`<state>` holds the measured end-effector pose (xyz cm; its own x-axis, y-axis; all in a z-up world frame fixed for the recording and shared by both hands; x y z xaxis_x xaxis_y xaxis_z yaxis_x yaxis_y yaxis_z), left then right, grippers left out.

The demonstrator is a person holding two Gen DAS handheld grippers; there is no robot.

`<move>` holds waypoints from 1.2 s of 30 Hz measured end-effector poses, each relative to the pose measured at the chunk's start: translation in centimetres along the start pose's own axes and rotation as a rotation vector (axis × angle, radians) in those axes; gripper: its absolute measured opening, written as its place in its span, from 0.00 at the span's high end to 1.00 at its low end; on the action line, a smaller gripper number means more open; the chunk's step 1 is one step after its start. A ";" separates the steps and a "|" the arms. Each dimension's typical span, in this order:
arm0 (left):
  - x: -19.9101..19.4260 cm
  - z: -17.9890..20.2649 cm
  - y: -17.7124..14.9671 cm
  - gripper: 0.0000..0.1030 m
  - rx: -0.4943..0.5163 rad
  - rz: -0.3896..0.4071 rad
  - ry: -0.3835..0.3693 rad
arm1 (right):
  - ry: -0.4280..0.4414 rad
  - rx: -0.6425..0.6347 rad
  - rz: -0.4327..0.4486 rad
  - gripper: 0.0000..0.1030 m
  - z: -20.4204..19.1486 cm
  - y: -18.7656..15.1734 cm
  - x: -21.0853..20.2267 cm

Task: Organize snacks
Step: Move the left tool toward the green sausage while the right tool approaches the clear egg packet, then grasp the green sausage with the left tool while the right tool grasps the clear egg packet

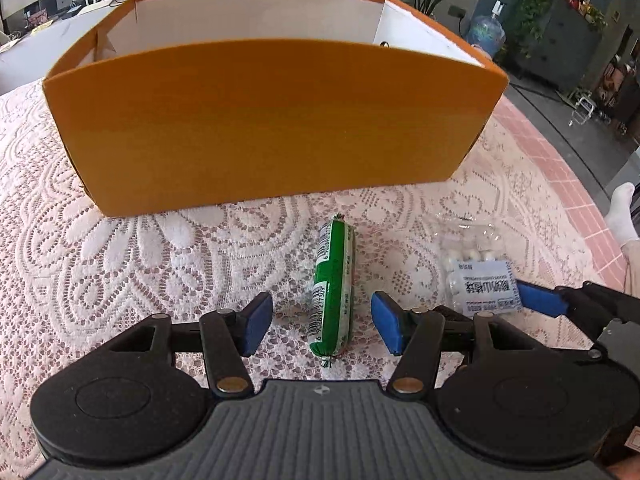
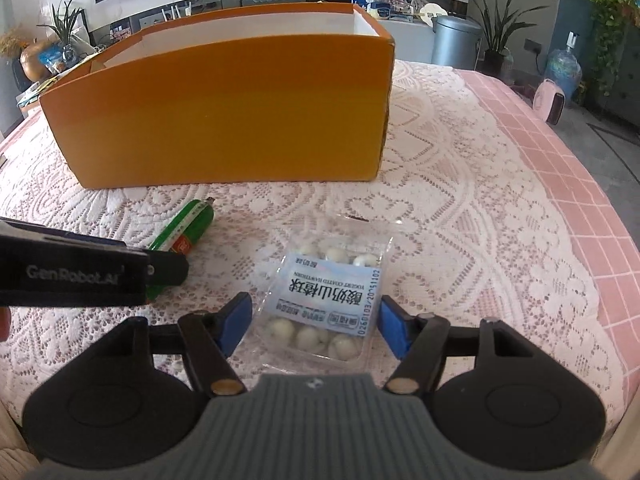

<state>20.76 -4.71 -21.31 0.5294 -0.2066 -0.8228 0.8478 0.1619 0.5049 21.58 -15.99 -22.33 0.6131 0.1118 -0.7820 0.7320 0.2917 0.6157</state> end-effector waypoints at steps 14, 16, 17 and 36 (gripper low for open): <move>0.6 0.2 0.2 0.76 0.057 0.064 -0.014 | -0.018 -0.011 0.021 0.36 -0.2 0.2 0.5; 0.5 0.1 0.1 0.76 0.056 0.071 -0.020 | -0.021 -0.019 0.025 0.36 -0.3 0.3 0.4; 0.4 0.0 0.1 0.76 0.052 0.074 -0.021 | -0.022 -0.022 0.027 0.37 -0.3 0.3 0.4; -4.7 -1.4 0.7 0.76 -0.073 0.136 -0.079 | -0.013 -0.017 0.106 0.44 -0.6 1.0 -1.9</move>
Point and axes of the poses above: each gripper's, at about its wrist camera, not at the fingertips, and x roughly the way its jaws point, z to its right, y to its top, the point moved 8 cm from there along x, roughly the way its jaws point, and after that the axes turned 11 degrees about -x, right-handed, at the moved point
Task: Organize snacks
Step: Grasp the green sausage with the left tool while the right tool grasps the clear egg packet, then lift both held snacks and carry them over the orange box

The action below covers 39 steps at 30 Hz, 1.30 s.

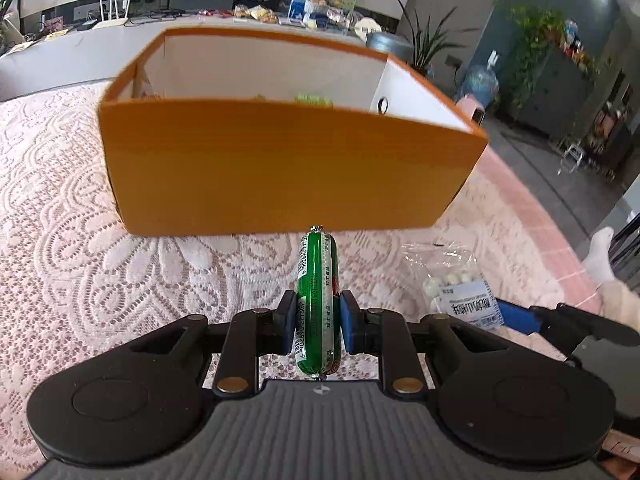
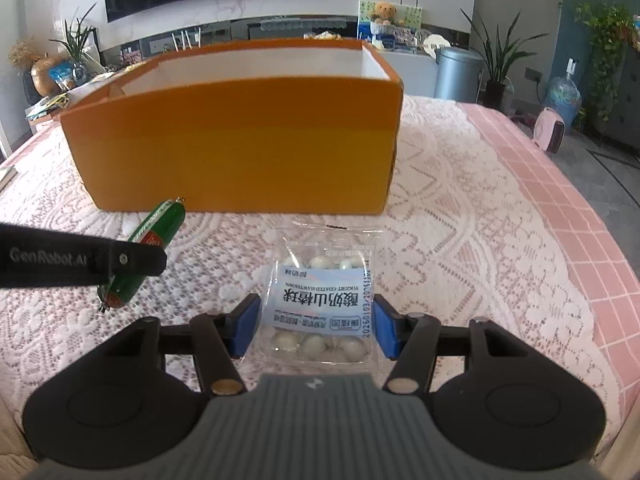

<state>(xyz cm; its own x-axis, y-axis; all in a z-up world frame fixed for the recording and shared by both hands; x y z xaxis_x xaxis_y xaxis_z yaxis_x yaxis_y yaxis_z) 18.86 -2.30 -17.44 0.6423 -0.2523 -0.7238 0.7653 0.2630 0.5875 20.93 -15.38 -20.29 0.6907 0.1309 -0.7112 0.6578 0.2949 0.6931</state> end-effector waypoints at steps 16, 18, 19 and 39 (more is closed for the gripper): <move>-5.6 1.8 4.0 0.76 -0.005 0.121 -0.059 | 0.037 -0.002 0.148 0.45 -0.5 4.7 -6.7; -6.2 2.0 5.0 0.76 0.002 0.137 -0.063 | 0.041 -0.007 0.170 0.45 -0.3 5.9 -7.5; -6.4 2.2 5.5 0.76 0.007 0.146 -0.065 | 0.042 -0.010 0.180 0.45 -0.2 6.6 -7.8; -3.4 3.6 14.5 0.76 0.032 0.169 -0.078 | 0.059 -0.134 0.199 0.45 1.5 18.4 -4.6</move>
Point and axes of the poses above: each gripper's, at about its wrist camera, not at the fingertips, and x roughly the way its jaws point, z to its right, y to its top, the point moved 8 cm from there along x, roughly the way its jaws point, and after that the axes turned 11 degrees about -x, right-handed, at the moved point
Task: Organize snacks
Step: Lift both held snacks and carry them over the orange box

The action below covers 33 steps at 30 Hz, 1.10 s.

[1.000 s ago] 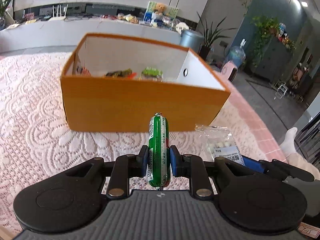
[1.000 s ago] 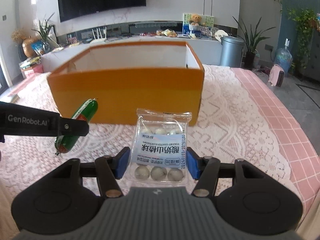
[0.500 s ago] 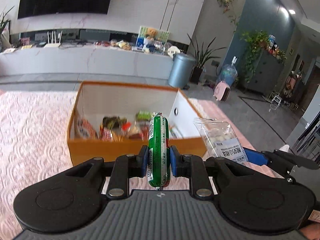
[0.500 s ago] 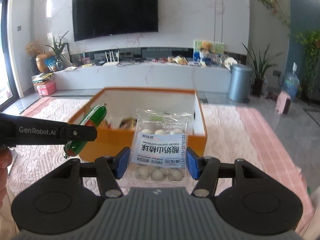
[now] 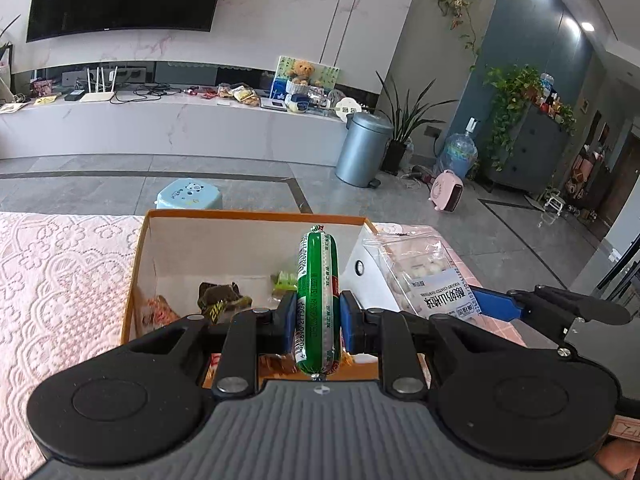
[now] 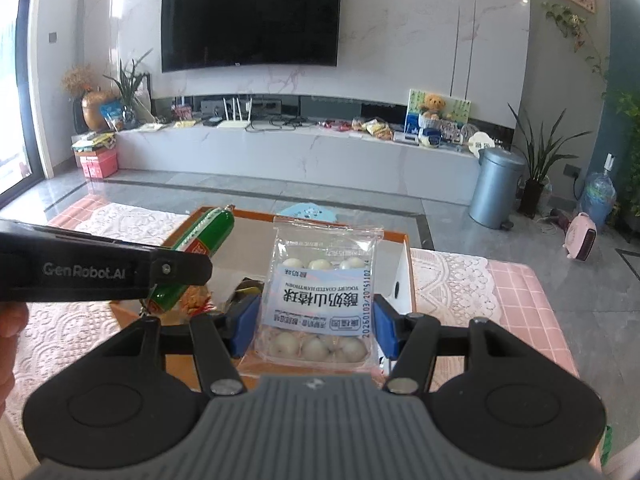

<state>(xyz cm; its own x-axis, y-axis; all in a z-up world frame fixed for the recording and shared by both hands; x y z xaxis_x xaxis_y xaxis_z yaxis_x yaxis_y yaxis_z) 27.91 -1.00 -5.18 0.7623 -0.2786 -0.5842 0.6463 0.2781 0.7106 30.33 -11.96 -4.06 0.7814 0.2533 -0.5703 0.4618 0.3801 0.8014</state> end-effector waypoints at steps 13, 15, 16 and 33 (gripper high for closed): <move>8.0 -3.1 0.0 0.77 -0.028 -0.137 0.060 | 0.052 -0.097 -0.184 0.44 0.4 -0.6 11.1; 9.2 -3.6 -0.3 0.77 -0.029 -0.163 0.068 | 0.063 -0.118 -0.211 0.44 -0.1 -0.9 12.6; 9.7 -3.8 -0.5 0.77 -0.030 -0.174 0.072 | 0.066 -0.126 -0.223 0.44 -0.1 -1.0 13.3; 12.7 -3.7 -0.8 0.76 -0.010 -0.248 0.085 | 0.071 -0.193 -0.356 0.42 -0.5 -2.6 17.9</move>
Point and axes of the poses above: each gripper's, at about its wrist camera, not at the fingertips, and x roughly the way its jaws point, z to its right, y to its top, the point moved 8 cm from there along x, roughly the way its jaws point, and after that the axes turned 11 degrees about -x, right-handed, at the moved point
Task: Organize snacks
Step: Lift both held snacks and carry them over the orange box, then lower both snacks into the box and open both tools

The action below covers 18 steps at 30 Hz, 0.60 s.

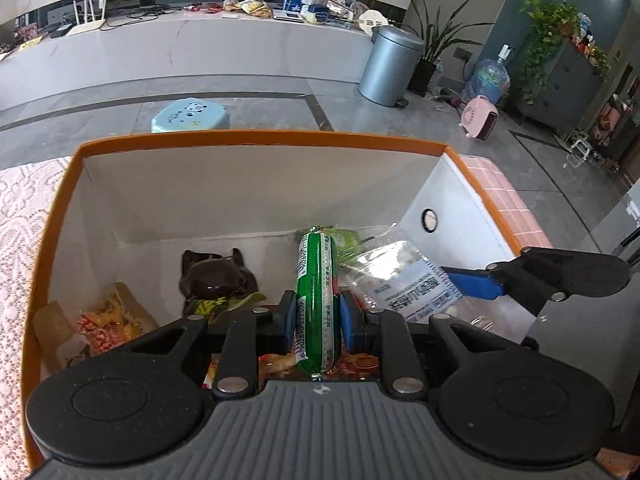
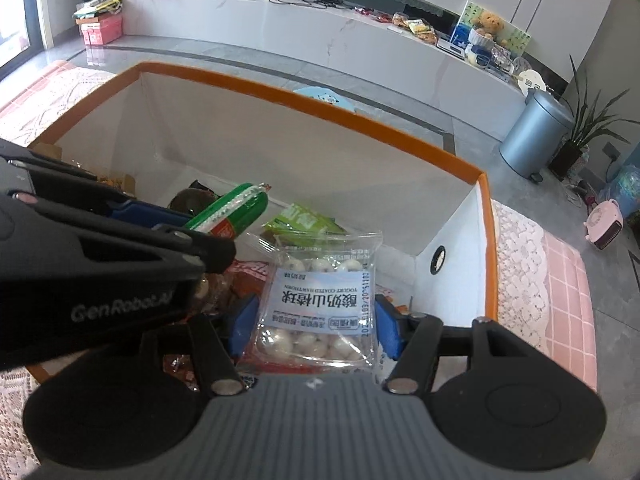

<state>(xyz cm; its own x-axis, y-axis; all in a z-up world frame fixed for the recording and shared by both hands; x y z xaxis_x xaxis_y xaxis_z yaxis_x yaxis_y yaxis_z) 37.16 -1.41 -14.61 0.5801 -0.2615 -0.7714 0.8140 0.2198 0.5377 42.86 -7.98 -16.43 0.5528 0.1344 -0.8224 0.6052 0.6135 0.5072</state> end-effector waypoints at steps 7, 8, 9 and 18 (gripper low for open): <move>0.7 0.8 -0.2 0.76 0.031 -0.018 0.006 | -0.015 -0.046 0.002 0.38 -0.3 -0.3 -1.1; 0.9 0.8 -0.2 0.76 0.033 -0.025 0.008 | -0.023 -0.055 0.003 0.36 0.0 -0.4 -1.3; 1.1 0.8 -0.4 0.76 0.034 -0.031 0.009 | -0.030 -0.060 0.004 0.34 0.0 -0.4 -1.5; 0.7 0.9 -1.2 0.68 0.042 -0.046 0.027 | -0.055 -0.068 -0.005 0.28 0.2 -1.2 -2.4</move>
<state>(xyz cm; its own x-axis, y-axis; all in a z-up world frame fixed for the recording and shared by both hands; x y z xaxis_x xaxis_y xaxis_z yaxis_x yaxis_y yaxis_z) 36.61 -2.74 -15.50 0.5415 -0.2445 -0.8044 0.8407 0.1685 0.5147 40.89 -9.18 -14.99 0.5815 0.0898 -0.8085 0.5688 0.6657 0.4830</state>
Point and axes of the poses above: each gripper's, at about its wrist camera, not at the fingertips, and x roughly the way its jaws point, z to its right, y to its top, the point moved 8 cm from there along x, roughly the way its jaws point, and after that the axes turned 11 degrees about -x, right-handed, at the moved point
